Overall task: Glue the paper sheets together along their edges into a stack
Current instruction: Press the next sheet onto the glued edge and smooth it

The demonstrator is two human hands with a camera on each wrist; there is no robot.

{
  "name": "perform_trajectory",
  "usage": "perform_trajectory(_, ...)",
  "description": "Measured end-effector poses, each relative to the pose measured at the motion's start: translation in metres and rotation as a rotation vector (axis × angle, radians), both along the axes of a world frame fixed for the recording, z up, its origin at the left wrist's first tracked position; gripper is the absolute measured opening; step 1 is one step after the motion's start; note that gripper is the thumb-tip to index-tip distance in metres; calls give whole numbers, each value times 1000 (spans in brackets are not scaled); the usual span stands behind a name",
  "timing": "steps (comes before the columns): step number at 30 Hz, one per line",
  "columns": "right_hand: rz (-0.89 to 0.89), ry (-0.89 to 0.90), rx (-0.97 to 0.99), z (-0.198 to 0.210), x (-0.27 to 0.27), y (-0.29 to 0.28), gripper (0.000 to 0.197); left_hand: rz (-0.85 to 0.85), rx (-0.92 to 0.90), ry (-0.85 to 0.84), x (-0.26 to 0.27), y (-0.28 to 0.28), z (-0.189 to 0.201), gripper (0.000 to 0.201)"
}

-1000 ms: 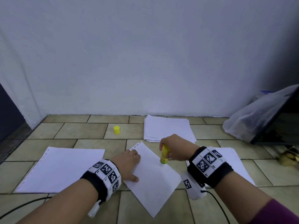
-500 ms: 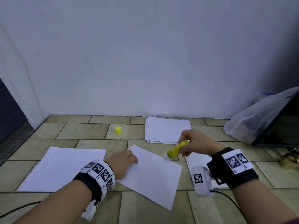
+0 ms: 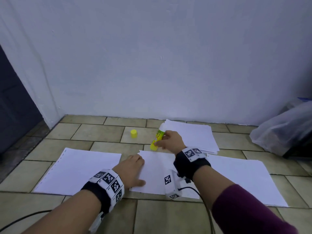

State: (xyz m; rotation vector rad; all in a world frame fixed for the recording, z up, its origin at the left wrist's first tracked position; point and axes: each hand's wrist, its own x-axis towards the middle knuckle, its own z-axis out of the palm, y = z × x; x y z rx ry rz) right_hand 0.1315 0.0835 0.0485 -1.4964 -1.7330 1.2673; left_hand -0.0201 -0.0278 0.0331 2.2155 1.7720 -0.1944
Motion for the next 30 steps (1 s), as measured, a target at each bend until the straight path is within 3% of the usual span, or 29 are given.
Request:
perform_trajectory(4, 3, -278, 232, -3, -25, 21, 31, 7, 3, -25, -2, 1, -1, 68)
perform_trajectory(8, 59, -433, 252, -10, -39, 36, 31, 5, -2, -29, -1, 3, -1, 72)
perform_trajectory(13, 84, -481, 261, -13, -44, 42, 31, 2, -13, -27, -3, 3, -1, 72)
perform_trajectory(17, 90, -470, 194, -8, -35, 39, 52, 31, -21, -44, -2, 4, -1, 72)
perform_trajectory(21, 60, -348, 204, 14, 10, 24, 39, 42, -28, -3, 0, 7, 1, 72)
perform_trajectory(24, 69, -457, 225, 28, 71, 10, 32, 63, -45, 1, 3, 11, 2, 72)
perform_trajectory(27, 100, -738, 148, 33, 128, -7, 48, 73, -63, 16, 4, 12, 3, 72)
perform_trajectory(30, 173, -959, -51, 26, 163, -29, 84, 71, -61, 8, 3, 10, 2, 71)
